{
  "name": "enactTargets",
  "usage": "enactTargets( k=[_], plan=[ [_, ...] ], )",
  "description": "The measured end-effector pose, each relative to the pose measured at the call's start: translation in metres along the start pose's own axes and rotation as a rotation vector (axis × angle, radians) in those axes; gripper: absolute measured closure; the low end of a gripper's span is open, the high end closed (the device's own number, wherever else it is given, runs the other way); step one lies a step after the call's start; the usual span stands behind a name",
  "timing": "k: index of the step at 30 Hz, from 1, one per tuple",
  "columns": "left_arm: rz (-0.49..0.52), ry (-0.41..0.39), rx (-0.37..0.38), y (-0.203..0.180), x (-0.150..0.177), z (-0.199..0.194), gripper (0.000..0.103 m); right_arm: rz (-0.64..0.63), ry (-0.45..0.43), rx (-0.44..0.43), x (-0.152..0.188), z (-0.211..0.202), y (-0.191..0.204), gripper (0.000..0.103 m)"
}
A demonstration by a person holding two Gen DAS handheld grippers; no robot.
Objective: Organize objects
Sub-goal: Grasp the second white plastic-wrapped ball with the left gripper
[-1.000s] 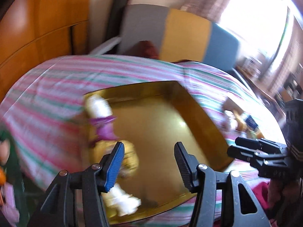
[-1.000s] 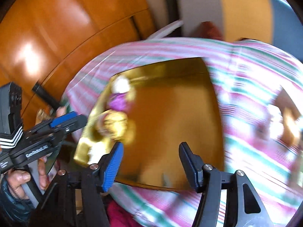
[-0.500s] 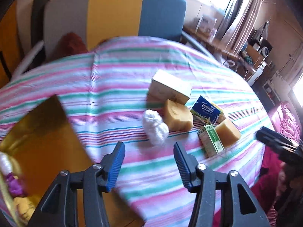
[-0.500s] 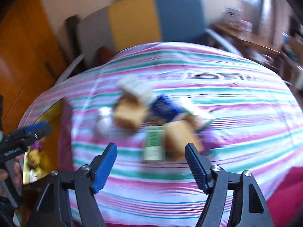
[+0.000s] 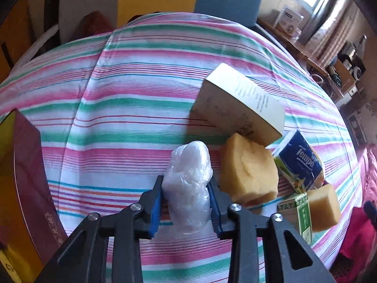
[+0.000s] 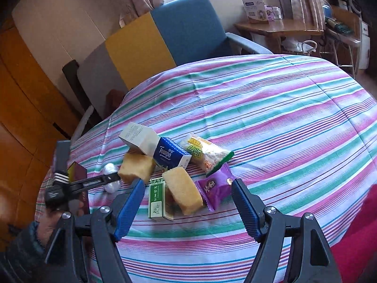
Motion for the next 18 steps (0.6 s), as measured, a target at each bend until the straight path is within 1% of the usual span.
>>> enactTargets(
  k=[2,4,8,13,16,18],
  plan=[
    [0.023,-0.018,-0.009,-0.002,0.005,-0.005,0.071,0.008,0.006,-0.008,0.0,0.001,-0.001,0.027],
    [0.043,-0.02,0.009,-0.003,0.01,-0.011,0.071,0.01,0.014,-0.011,0.001,0.004,-0.002,0.027],
    [0.08,-0.076,0.031,-0.01,0.023,-0.039,0.071,0.011,0.021,-0.004,0.002,0.005,-0.002,0.027],
    [0.133,-0.124,0.065,-0.015,0.042,-0.073,0.071,0.013,0.043,0.013,0.004,0.009,-0.003,0.027],
    [0.161,-0.131,0.088,-0.019,0.053,-0.087,0.071,0.001,0.064,0.029,0.006,0.012,-0.001,0.027],
    [0.172,-0.134,0.102,-0.017,0.062,-0.097,0.071,-0.023,0.097,0.035,0.007,0.017,0.002,0.027]
  ],
)
Point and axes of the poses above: each gripper's, at about its wrist camera, not at the fingertips, and z roughly the way its jaws point, y to its left, x to its underside, the point moved 7 cm from there along z, roughly the way its jaws point, and after that the axes turned 3 degrees about y, right-handed, at the moved point
